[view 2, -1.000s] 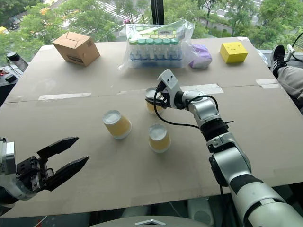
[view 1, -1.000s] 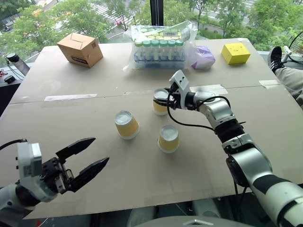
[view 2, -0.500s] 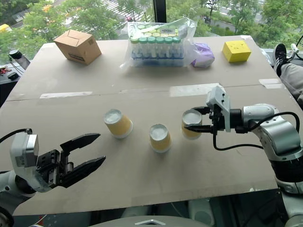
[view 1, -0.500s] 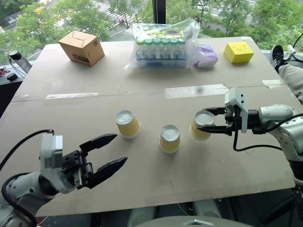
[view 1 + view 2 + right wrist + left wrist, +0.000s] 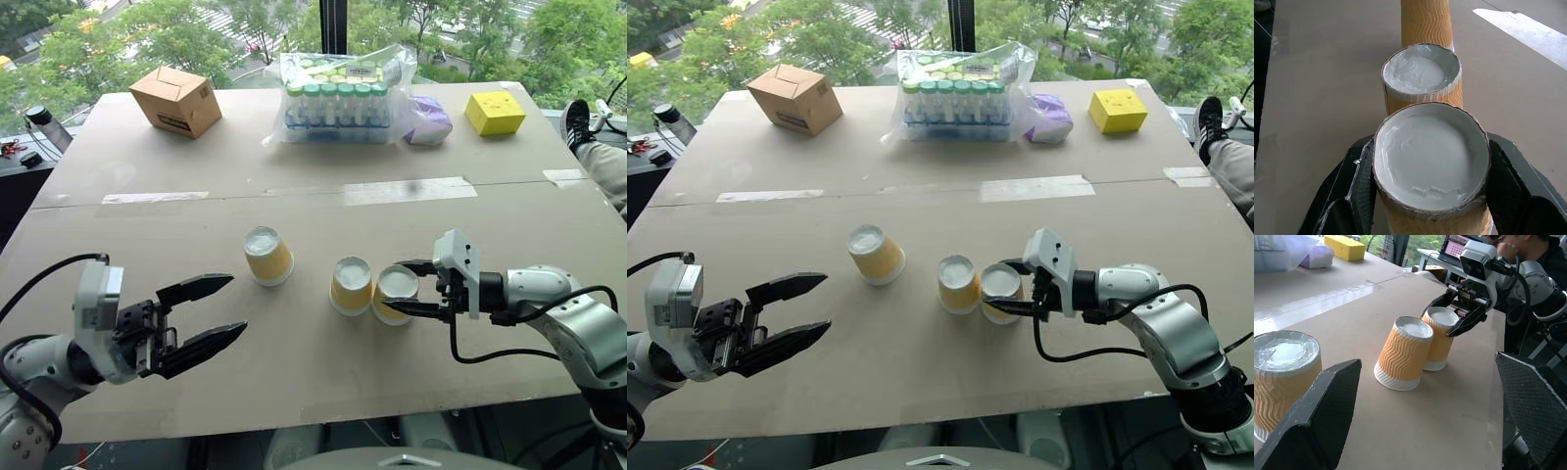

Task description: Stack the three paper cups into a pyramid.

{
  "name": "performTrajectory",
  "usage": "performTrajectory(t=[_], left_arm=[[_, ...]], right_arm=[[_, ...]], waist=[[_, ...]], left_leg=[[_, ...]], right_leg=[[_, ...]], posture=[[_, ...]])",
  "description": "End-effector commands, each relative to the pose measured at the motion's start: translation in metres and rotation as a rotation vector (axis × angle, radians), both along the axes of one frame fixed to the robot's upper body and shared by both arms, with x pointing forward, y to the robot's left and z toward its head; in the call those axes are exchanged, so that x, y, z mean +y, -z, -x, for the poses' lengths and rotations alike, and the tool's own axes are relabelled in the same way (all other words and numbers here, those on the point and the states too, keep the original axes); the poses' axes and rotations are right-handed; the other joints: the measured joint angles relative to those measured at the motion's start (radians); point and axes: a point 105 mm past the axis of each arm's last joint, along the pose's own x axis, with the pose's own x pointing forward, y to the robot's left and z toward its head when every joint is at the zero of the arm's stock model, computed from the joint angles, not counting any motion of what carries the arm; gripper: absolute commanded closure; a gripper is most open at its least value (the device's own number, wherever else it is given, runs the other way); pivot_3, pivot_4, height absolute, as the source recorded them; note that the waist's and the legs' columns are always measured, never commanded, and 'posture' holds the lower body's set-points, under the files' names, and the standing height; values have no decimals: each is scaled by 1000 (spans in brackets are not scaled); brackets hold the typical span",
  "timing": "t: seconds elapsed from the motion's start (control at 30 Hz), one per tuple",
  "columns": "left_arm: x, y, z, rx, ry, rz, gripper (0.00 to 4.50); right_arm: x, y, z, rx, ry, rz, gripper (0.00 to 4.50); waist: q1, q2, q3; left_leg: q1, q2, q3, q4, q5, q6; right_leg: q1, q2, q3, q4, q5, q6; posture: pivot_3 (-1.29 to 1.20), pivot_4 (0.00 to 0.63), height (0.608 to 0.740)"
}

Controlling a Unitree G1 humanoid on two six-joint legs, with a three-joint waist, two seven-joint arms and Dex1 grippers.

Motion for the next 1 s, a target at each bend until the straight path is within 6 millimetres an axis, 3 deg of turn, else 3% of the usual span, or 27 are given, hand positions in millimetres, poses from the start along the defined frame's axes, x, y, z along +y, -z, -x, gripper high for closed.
performTrajectory(t=[0.03, 0.37, 0.53, 0.7, 0.87, 1.0], left_arm=[[-1, -3, 2, -17, 19, -4, 0], [-4, 0, 5, -10, 13, 1, 0], [-4, 2, 6, -2, -3, 6, 0], [1, 7, 6, 10, -31, 10, 0], [7, 14, 1, 27, -64, 7, 0], [26, 21, -22, 12, -217, -39, 0]], right_arm=[[4, -9, 1, -69, 6, -17, 2148], [9, 2, -3, -82, 9, 6, 2148], [6, -4, -9, -128, 17, 3, 71], [-4, -22, 0, -165, -28, -22, 26], [-9, -48, 16, -125, -85, -153, 26], [-21, -64, 31, -137, -98, -208, 26]], waist=[[1, 0, 0], [0, 0, 0], [1, 0, 0], [3, 0, 0], [2, 0, 0], [9, 0, 0]], left_leg=[[0, 0, 0, 0, 0, 0], [0, 0, 0, 0, 0, 0], [0, 0, 0, 0, 0, 0], [0, 0, 0, 0, 0, 0], [0, 0, 0, 0, 0, 0], [0, 0, -1, 0, 0, 0]], right_leg=[[0, 0, 0, 0, 0, 0], [0, 0, 0, 0, 0, 0], [0, 0, 0, 0, 0, 0], [0, -1, 0, 0, 0, 0], [0, 0, 0, 0, 0, 0], [1, 0, -1, 0, 0, 0]], posture=[[0, 150, 740], [0, 150, 740], [0, 150, 740], [0, 150, 740], [0, 150, 740], [0, 150, 740]])
